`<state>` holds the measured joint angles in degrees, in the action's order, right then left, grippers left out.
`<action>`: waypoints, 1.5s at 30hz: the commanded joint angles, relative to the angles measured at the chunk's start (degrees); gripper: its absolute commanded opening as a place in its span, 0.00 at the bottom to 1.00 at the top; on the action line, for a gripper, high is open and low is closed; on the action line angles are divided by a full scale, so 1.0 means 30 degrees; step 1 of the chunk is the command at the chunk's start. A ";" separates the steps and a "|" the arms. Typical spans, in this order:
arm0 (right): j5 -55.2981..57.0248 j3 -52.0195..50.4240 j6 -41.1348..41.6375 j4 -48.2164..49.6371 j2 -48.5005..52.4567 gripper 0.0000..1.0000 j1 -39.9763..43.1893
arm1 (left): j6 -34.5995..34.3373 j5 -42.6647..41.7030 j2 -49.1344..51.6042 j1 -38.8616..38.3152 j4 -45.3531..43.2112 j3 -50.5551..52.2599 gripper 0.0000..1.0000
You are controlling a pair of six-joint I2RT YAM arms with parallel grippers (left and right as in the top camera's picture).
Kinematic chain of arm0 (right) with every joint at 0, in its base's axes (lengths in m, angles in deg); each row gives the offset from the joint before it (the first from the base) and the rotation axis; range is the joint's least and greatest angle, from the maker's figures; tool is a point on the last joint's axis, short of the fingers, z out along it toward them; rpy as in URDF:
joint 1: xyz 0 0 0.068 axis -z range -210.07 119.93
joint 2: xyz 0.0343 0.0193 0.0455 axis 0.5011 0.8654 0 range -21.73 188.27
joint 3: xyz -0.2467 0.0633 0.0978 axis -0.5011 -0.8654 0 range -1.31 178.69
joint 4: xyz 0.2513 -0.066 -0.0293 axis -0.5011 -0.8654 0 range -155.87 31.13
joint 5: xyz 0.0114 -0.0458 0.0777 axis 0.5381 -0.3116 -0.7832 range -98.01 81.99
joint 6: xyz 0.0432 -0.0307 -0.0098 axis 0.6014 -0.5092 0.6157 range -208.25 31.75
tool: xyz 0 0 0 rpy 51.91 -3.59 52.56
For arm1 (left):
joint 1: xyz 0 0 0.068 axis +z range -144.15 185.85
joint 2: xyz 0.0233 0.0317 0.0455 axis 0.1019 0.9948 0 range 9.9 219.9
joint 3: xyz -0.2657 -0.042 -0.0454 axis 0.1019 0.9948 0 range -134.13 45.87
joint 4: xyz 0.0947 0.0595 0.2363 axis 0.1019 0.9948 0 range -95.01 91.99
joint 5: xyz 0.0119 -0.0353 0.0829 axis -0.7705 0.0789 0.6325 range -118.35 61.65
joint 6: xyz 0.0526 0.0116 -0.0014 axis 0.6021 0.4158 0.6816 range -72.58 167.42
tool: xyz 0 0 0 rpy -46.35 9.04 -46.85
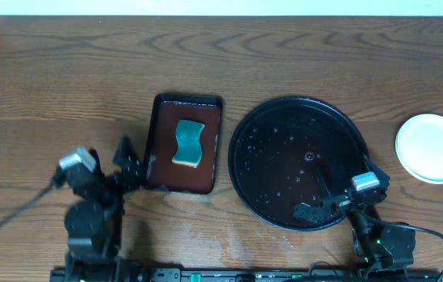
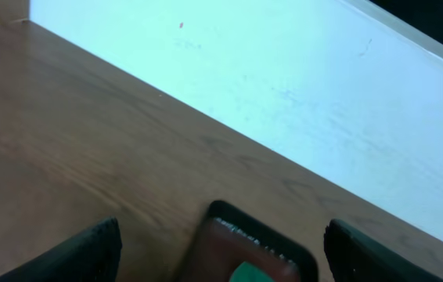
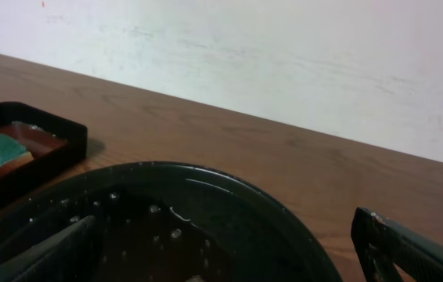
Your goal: Clean dirty plates on tray and stack at the side
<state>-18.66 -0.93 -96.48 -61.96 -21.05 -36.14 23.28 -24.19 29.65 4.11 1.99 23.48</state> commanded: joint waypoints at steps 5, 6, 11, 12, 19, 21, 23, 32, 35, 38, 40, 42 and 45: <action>-0.0036 -0.0022 -0.0204 -0.0066 -0.0102 0.99 0.0131 | 0.0342 -0.0386 -0.6317 0.0765 -0.0372 0.4175 0.83; -0.0036 -0.0022 -0.0204 -0.0066 -0.0102 0.99 0.0131 | 0.0357 -0.0386 -0.6572 0.0882 -0.0648 0.4517 0.83; -0.0036 -0.0022 -0.0204 -0.0066 -0.0102 0.99 0.0131 | 0.1188 -0.0379 -0.6557 0.0933 -0.2601 0.6047 0.83; -0.0036 -0.0022 -0.0204 -0.0066 -0.0102 0.99 0.0131 | 0.1188 -0.0379 -0.6557 0.0933 -0.2922 0.6419 0.83; -0.0036 -0.0022 -0.0204 -0.0066 -0.0102 0.99 0.0131 | 0.1260 -0.0029 -0.6564 0.0984 -0.2295 0.7395 0.84; -0.0036 -0.0022 -0.0204 -0.0066 -0.0102 0.99 0.0131 | 0.1253 -0.0036 -0.6557 0.0984 -0.1851 0.7388 0.84; -0.0036 -0.0022 -0.0204 -0.0066 -0.0102 0.99 0.0131 | 0.1253 -0.0036 -0.6557 0.0984 -0.1209 0.7388 0.83; -0.0036 -0.0022 -0.0204 -0.0066 -0.0102 0.99 0.0131 | 0.1253 -0.0036 -0.6506 0.0984 -0.1064 0.7388 0.83; -0.0036 -0.0022 -0.0204 -0.0066 -0.0102 0.99 0.0131 | 0.1260 -0.0036 -0.6506 0.0984 -0.1064 0.7388 0.83; -0.0036 -0.0022 -0.0204 -0.0066 -0.0102 0.99 0.0131 | 0.1253 -0.0036 -0.6506 0.0984 -0.1064 0.7388 0.83; -0.0036 -0.0022 -0.0204 -0.0066 -0.0102 0.99 0.0131 | 0.1260 -0.0036 -0.6506 0.0984 -0.1064 0.7388 0.83; -0.0036 -0.0022 -0.0204 -0.0066 -0.0102 0.99 0.0131 | 0.1253 -0.0036 -0.6506 0.0984 -0.1064 0.7388 0.83; -0.0036 -0.0022 -0.0204 -0.0066 -0.0102 0.99 0.0131 | 0.1260 -0.0036 -0.6506 0.0984 -0.1064 0.7388 0.83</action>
<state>-18.66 -0.93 -96.48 -61.98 -21.05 -36.14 26.32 -25.41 10.48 6.62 -4.19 45.12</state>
